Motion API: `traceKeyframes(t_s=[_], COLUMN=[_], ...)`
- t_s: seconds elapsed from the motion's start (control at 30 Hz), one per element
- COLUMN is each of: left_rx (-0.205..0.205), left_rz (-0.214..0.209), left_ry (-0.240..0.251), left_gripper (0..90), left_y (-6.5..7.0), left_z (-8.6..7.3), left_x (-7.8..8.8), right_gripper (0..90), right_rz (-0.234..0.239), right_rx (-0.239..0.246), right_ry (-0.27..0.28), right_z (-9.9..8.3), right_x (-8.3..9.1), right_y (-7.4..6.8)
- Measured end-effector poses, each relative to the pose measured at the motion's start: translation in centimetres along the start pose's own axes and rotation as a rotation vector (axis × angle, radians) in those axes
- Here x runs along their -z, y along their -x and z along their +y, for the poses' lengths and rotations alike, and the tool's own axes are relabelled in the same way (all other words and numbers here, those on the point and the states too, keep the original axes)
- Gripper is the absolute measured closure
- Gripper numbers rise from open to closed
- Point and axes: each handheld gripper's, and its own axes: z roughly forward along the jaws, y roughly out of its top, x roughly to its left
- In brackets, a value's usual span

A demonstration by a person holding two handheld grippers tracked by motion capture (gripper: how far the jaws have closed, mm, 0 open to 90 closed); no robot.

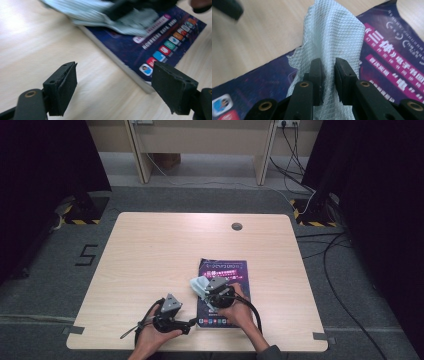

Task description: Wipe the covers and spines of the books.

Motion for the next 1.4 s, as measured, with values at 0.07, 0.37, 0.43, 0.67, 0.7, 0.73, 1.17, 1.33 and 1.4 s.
traceKeyframes(t_s=[0.07, 0.37, 0.43, 0.67, 0.7, 0.73, 1.17, 1.33, 1.4], left_rx=[0.002, 0.123, 0.126, 0.125, 0.125, 0.125, 0.109, 0.107, 0.095], left_rz=[0.062, 0.175, 0.177, 0.183, 0.182, 0.184, 0.161, 0.123, 0.118], left_ry=[0.002, 0.001, -0.006, -0.018, -0.015, -0.018, -0.033, -0.029, -0.031], left_gripper=[20.9, 20.9, 21.0, 21.2, 21.2, 21.2, 21.2, 21.2, 21.2], left_y=[-1.6, -5.7, -5.8, -6.0, -6.0, -6.0, -5.5, -4.7, -4.2], left_z=[-0.1, -0.5, -0.6, -0.7, -0.7, -0.7, -0.7, -0.7, -0.7], left_x=[0.8, 2.5, 2.4, 2.4, 2.4, 2.4, 2.0, 1.7, 1.5], right_gripper=[76.4, 75.7, 75.7, 75.8, 75.8, 75.8, 76.8, 76.9, 76.8], right_rz=[0.013, 0.075, 0.086, 0.108, 0.108, 0.115, 0.117, 0.031, 0.004], right_rx=[-0.01, 0.018, 0.026, 0.068, 0.079, 0.085, 0.051, -0.027, -0.058], right_ry=[0.0, 0.021, 0.022, 0.022, 0.022, 0.029, 0.01, -0.012, -0.015], right_z=[-0.2, -1.1, -1.3, -1.2, -1.2, -1.2, -1.7, -3.1, -3.9], right_x=[0.3, 1.5, 1.7, 2.2, 2.2, 2.3, 2.8, 3.4, 3.8], right_y=[-0.2, -2.6, -3.4, -5.7, -6.0, -6.3, -5.8, -2.4, -1.0])
